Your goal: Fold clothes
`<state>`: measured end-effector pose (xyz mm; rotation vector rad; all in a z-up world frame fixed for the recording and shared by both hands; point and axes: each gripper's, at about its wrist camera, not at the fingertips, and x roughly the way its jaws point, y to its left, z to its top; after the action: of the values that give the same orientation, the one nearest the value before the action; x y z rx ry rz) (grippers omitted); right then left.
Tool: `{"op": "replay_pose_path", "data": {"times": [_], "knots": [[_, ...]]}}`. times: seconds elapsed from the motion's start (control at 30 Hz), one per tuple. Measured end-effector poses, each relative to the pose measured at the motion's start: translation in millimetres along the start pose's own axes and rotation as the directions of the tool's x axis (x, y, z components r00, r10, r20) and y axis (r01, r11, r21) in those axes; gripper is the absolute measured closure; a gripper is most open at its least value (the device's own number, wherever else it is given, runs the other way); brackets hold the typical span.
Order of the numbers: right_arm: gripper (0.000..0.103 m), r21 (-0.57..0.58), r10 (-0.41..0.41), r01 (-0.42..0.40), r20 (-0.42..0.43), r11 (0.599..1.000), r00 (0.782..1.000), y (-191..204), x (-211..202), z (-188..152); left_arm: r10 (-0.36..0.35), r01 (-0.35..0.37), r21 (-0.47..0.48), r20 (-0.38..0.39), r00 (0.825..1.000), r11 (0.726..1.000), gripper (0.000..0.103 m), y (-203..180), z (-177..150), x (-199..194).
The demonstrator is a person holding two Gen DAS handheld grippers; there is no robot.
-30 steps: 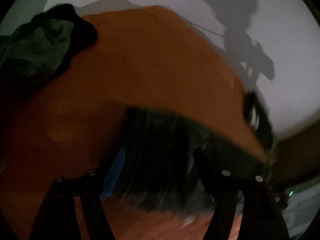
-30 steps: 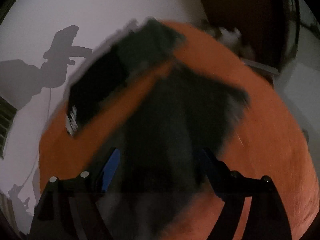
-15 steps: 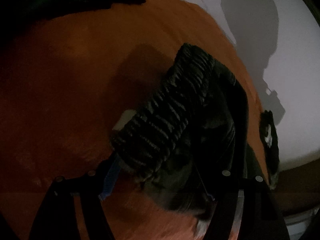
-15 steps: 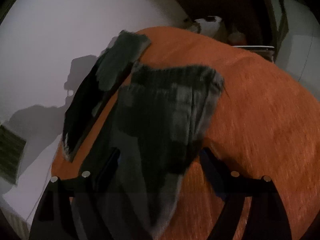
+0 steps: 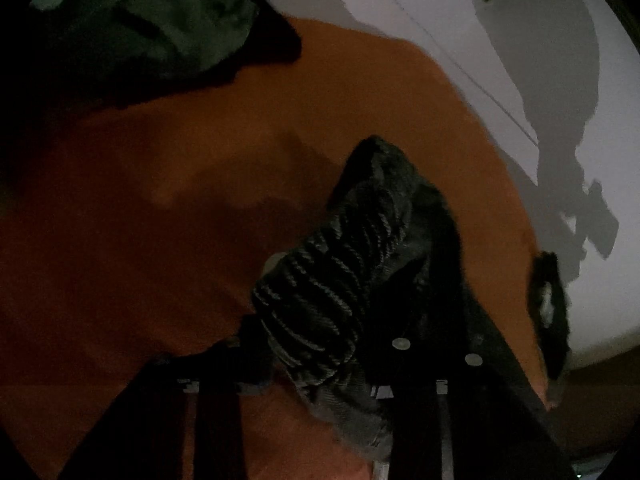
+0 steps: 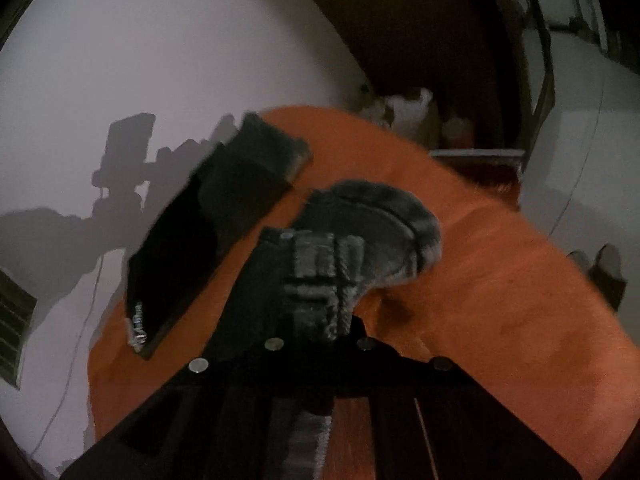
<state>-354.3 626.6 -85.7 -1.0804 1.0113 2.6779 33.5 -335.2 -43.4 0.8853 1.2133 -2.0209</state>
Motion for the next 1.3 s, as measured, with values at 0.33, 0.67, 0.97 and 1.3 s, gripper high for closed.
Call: {"op": "replay_pose_path", "data": {"times": [0.33,0.67,0.97,1.3], "knots": [[0.098,0.101,0.016,-0.015,-0.006,0.995,1.0,-130,-248,-67,-0.088,0.112,0.19,-0.128,0.988,0.975,0.07,89,-20,-85],[0.071,0.342,-0.141,0.248,-0.309,0.907,0.941,-315,-289,-201,0.007,0.053,0.251,-0.231,0.973,0.967,0.056,132,-32,-74],[0.028,-0.392,-0.363,0.278,-0.161,0.877,0.918,-161,-285,-148,0.063,-0.119,0.703,0.105,0.992,0.701,0.04,59,-43,-164],[0.027,-0.732,-0.563,0.278,-0.172,0.622,0.808,-152,-103,-144,0.162,-0.003,0.488,-0.284,0.945,0.873,0.028,30,-11,-31]]}}
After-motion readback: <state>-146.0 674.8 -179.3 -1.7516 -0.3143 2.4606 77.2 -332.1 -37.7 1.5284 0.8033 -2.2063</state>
